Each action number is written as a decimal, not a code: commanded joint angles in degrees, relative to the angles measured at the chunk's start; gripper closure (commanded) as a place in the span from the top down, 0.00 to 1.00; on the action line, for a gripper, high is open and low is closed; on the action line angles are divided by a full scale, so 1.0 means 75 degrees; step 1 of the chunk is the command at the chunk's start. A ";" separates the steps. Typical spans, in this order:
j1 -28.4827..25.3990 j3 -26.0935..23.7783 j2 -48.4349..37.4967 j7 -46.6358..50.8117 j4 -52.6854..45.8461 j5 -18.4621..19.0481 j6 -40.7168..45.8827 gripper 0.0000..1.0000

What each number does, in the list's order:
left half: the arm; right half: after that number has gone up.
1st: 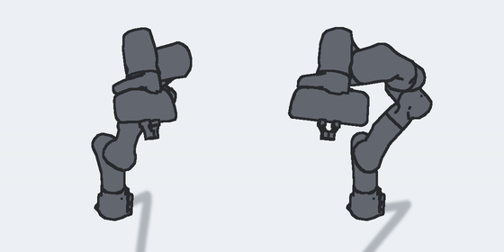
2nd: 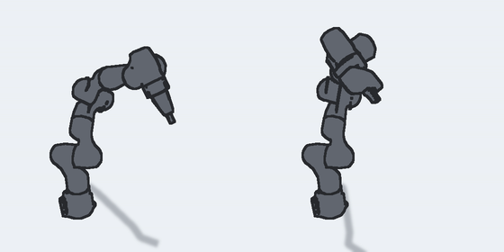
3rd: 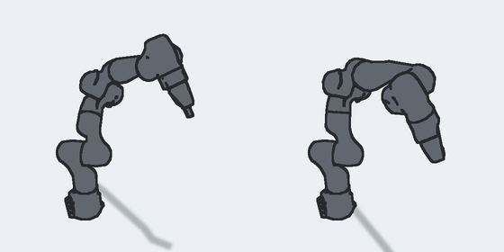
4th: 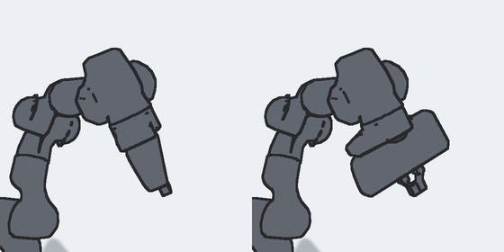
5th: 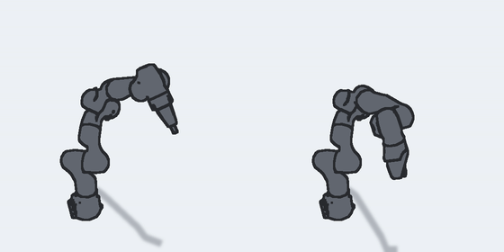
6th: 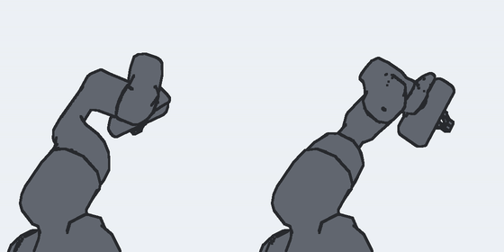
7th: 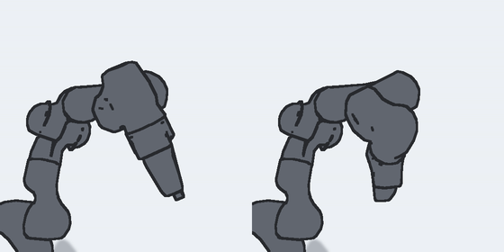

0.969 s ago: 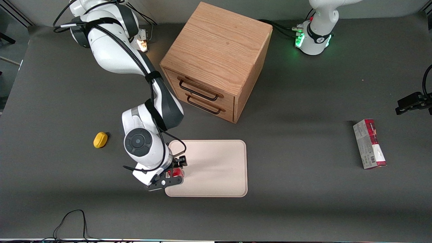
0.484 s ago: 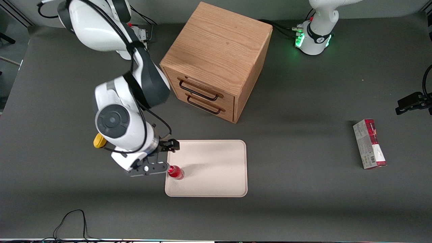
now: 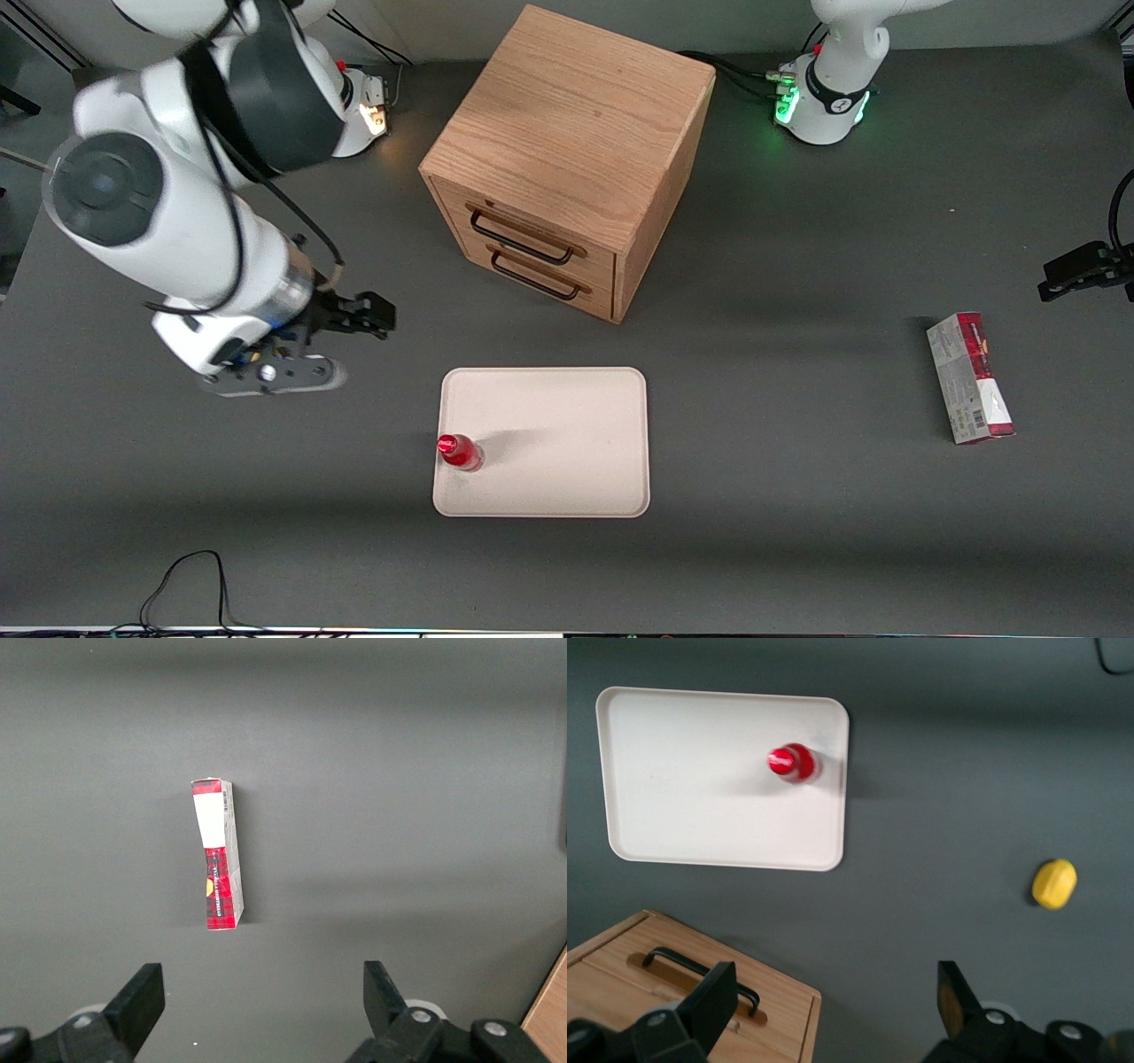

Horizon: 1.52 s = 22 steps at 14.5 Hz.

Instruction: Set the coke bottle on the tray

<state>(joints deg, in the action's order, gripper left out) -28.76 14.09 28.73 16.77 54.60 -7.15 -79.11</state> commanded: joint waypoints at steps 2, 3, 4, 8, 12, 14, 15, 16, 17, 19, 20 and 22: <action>0.0645 -0.0074 -0.2034 0.0038 0.2758 0.0028 -0.1027 1.00; 0.0833 -0.0098 -0.2397 0.0038 0.3204 0.0028 -0.1273 1.00; 0.1020 -0.0110 -0.2726 0.0026 0.3591 0.0039 -0.1426 1.00; 0.1992 -0.0378 -0.3653 -0.0899 0.4555 0.0086 -0.1662 1.00; 0.3246 -0.1104 -0.3901 -0.1495 0.4767 0.0273 -0.1580 1.00; 0.3284 -0.1106 -0.3913 -0.1556 0.4756 0.0448 -0.1522 1.00; 0.3284 -0.1106 -0.3924 -0.1661 0.4732 0.0635 -0.1464 1.00; 0.3284 -0.1071 -0.3913 -0.1801 0.4686 0.0765 -0.1382 1.00; 0.3284 -0.1047 -0.3913 -0.1849 0.4697 0.0777 -0.1370 1.00; 0.3284 -0.0931 -0.3924 -0.1931 0.4685 0.0836 -0.1346 1.00; 0.3261 -0.0791 -0.3936 -0.2117 0.4685 0.0836 -0.1346 1.00; 0.3260 -0.0754 -0.3936 -0.2131 0.4685 0.0836 -0.1299 1.00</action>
<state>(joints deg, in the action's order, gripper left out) -4.63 8.24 0.65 2.38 88.67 -1.62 -89.32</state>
